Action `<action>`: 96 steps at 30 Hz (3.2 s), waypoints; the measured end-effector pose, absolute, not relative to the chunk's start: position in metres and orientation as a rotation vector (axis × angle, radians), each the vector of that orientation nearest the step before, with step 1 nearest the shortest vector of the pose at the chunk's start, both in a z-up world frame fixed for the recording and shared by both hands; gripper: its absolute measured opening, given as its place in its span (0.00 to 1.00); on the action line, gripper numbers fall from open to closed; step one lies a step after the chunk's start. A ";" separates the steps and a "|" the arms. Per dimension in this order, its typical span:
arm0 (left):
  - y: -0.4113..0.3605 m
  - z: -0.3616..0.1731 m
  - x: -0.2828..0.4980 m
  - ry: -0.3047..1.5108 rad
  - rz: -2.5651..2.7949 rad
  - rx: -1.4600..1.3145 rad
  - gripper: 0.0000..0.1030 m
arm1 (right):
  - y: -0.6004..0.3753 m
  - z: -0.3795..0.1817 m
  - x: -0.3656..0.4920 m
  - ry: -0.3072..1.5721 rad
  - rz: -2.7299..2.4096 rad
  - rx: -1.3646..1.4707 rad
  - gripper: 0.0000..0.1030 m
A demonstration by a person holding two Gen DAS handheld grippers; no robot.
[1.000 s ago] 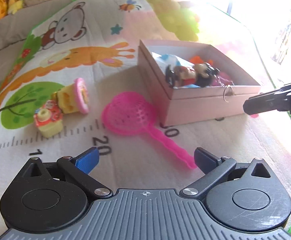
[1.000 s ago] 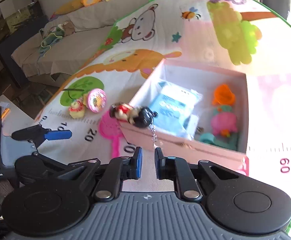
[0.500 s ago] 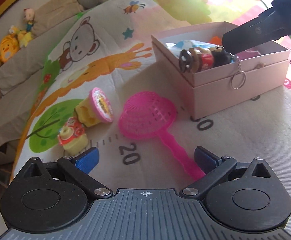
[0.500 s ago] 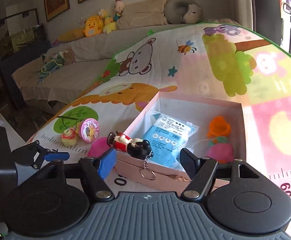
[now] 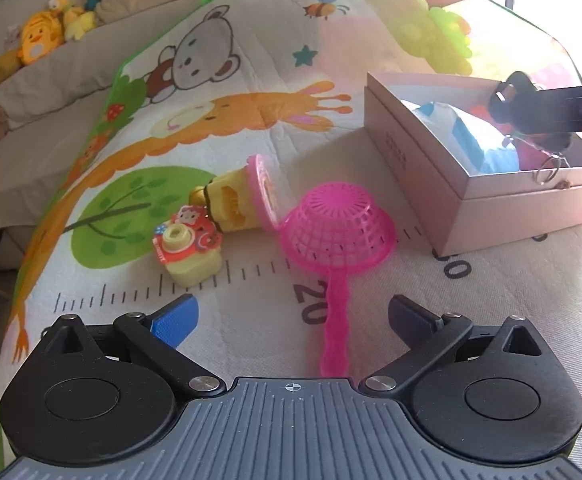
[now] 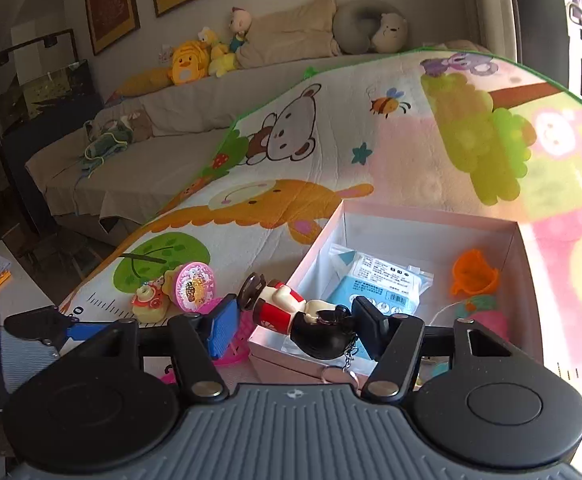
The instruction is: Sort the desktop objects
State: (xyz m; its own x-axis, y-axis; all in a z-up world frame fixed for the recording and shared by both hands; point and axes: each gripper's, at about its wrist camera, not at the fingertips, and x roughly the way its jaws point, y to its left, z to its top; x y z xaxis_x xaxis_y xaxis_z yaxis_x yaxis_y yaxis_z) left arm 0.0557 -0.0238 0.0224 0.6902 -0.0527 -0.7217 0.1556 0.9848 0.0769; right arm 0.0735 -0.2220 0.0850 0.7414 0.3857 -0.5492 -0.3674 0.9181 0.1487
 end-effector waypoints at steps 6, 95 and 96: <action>-0.044 0.018 0.070 0.788 -0.176 0.148 1.00 | -0.242 0.082 0.022 0.663 0.490 -0.002 0.60; -0.020 0.051 0.003 0.716 -0.194 0.099 0.93 | -0.256 0.019 -0.027 0.709 0.108 -0.202 0.88; -0.022 0.052 0.000 0.727 -0.238 0.079 0.94 | -0.259 0.019 -0.028 0.704 0.080 -0.217 0.88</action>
State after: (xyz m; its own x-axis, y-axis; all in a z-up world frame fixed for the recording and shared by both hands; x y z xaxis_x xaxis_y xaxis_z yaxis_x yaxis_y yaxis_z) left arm -0.0004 -0.0225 0.0515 0.7216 -0.1882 -0.6663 0.2428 0.9700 -0.0111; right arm -0.0275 -0.2591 0.0187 0.7606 -0.0003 -0.6493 -0.1455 0.9745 -0.1708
